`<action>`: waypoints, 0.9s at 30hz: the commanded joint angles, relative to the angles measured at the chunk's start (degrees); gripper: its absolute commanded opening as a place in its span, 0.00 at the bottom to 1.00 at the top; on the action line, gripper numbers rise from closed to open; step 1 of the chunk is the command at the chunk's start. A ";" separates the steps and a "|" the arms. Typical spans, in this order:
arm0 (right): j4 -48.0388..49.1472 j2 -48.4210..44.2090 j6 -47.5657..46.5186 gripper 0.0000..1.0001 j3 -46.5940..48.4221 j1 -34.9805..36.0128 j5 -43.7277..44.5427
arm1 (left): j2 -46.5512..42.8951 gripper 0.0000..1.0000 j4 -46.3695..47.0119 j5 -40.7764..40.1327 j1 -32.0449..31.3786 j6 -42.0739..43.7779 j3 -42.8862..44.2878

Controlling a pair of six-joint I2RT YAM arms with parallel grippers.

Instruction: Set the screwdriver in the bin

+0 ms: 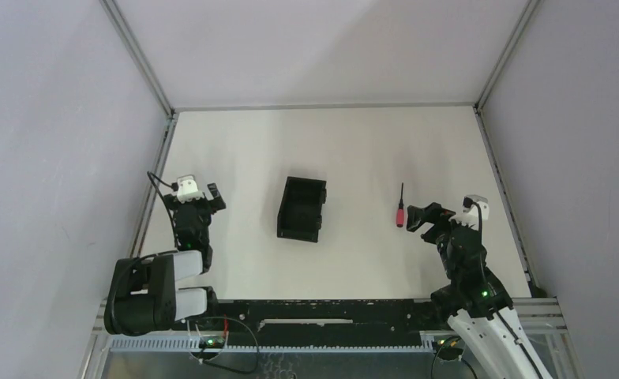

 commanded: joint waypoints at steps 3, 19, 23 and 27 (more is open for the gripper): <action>6.03 0.99 -5.70 1.00 3.23 0.17 0.53 | 0.06 1.00 2.27 -0.22 -0.35 0.97 3.02; -32.73 57.12 -16.74 1.00 77.72 -4.25 -1.93 | 0.03 1.00 2.27 -0.24 -0.38 1.00 3.05; -44.40 70.72 -16.75 1.00 87.58 -12.50 -15.41 | 0.06 1.00 2.27 -0.22 -0.37 0.97 2.98; -40.84 79.02 -16.01 0.93 78.47 -14.98 -17.90 | 0.06 1.00 2.27 -0.24 -0.35 0.94 3.09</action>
